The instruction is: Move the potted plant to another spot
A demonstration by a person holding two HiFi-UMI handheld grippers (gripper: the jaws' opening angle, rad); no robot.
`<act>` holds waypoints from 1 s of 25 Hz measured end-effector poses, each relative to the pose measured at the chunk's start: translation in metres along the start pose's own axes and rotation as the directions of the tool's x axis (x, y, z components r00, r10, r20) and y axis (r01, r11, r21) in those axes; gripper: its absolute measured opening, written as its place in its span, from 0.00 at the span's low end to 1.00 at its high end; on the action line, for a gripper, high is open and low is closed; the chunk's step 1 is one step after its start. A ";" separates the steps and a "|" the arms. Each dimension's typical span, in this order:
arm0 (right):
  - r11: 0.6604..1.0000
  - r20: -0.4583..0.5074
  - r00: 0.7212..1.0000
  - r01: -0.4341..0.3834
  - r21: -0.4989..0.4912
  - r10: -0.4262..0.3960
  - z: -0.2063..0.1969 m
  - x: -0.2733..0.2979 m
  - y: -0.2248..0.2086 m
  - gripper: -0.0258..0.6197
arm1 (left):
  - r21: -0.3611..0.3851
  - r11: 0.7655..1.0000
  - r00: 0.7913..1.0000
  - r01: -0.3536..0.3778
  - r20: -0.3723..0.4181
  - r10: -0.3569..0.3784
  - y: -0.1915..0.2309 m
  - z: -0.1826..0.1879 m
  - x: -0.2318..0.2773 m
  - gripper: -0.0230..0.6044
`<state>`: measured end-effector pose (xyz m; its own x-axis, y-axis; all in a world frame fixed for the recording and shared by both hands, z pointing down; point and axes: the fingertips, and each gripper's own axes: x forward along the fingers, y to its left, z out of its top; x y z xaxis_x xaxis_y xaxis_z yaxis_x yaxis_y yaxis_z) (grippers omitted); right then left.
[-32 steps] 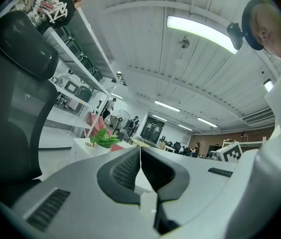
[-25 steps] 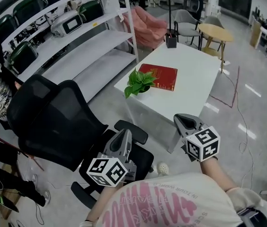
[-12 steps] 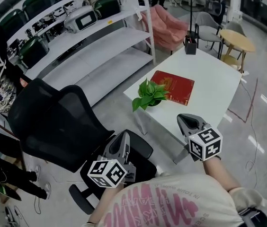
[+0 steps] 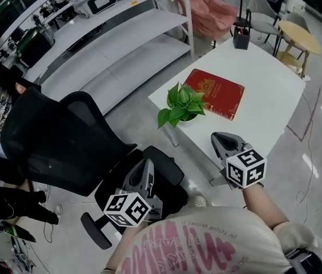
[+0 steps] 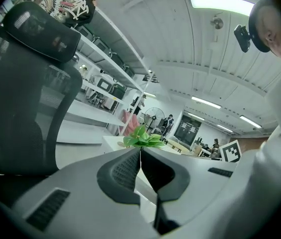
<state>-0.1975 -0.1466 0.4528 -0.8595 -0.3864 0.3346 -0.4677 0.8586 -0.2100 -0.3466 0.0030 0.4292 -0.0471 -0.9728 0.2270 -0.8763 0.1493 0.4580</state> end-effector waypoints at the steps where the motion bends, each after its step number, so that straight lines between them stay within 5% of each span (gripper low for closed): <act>1: 1.000 -0.002 1.000 -0.004 0.003 0.004 -0.003 0.005 -0.003 0.06 | 0.000 1.000 1.000 -0.006 -0.002 0.006 0.003 -0.002 0.003 0.08; 8: 0.998 -0.034 0.998 -0.052 0.047 0.054 -0.019 0.040 -0.020 0.07 | -0.016 0.998 0.997 -0.069 -0.027 0.068 0.024 -0.009 0.016 0.08; 10: 0.996 -0.051 0.995 -0.078 0.047 0.080 -0.023 0.051 -0.023 0.26 | -0.024 0.996 0.996 -0.089 -0.029 0.089 0.031 -0.010 0.016 0.08; 13: 0.995 -0.061 0.993 -0.095 0.038 0.097 -0.024 0.067 -0.029 0.34 | -0.034 0.991 0.992 -0.126 -0.035 0.125 0.039 -0.011 0.014 0.08; 16: 0.992 -0.060 0.990 -0.125 0.030 0.126 -0.022 0.084 -0.030 0.54 | -0.044 0.986 0.987 -0.159 -0.041 0.157 0.046 -0.010 0.010 0.08; 25: 0.990 -0.104 0.987 -0.127 -0.058 0.120 -0.025 0.123 -0.034 0.77 | -0.039 0.975 0.975 -0.219 -0.049 0.217 0.061 -0.005 0.003 0.08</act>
<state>-0.2816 -0.2151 0.5243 -0.8834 -0.2431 0.4006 -0.3422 0.9187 -0.1970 -0.3983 0.0097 0.4620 -0.2127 -0.9073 0.3627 -0.8255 0.3654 0.4300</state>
